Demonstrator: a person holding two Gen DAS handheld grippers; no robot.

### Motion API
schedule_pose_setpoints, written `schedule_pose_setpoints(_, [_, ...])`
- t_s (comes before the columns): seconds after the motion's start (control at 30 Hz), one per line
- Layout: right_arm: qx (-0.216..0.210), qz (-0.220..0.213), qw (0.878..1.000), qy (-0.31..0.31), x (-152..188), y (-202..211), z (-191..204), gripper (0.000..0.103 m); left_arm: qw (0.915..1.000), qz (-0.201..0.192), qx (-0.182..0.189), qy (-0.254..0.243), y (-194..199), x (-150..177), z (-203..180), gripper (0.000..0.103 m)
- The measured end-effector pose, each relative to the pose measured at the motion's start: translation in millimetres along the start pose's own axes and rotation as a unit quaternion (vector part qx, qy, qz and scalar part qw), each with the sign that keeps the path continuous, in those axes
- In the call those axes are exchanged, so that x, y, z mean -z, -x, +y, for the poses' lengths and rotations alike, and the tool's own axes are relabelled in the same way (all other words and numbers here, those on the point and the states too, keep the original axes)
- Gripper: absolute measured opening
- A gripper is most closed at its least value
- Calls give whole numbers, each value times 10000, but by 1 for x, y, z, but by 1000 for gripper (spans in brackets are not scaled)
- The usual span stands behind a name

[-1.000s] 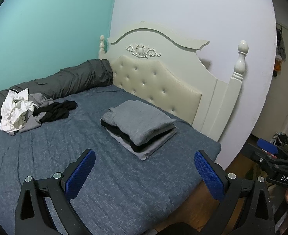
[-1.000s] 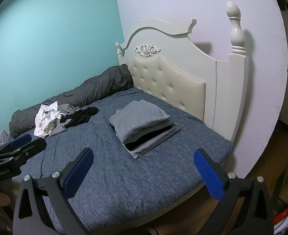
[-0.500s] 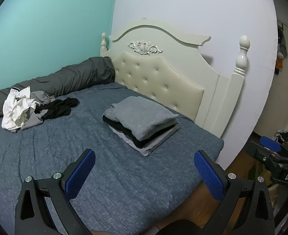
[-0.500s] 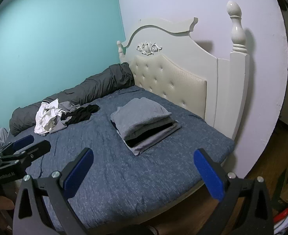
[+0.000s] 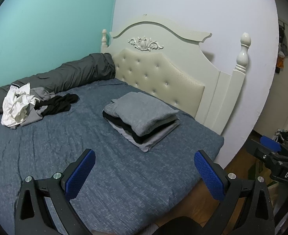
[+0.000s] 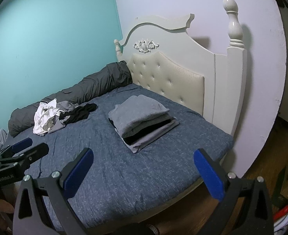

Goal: Fold clothes

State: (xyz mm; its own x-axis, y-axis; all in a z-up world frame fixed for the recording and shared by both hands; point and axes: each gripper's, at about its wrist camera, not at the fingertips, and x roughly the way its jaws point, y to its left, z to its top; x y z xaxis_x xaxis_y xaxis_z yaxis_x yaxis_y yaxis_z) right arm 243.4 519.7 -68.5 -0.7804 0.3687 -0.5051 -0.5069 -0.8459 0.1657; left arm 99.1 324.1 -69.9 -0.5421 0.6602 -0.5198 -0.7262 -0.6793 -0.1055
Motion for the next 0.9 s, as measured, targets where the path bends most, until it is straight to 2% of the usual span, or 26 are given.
schedule_pose_setpoints(0.9, [-10, 81, 10000, -52, 4, -3, -2, 103, 10000, -70, 40, -3, 0, 5, -3, 103])
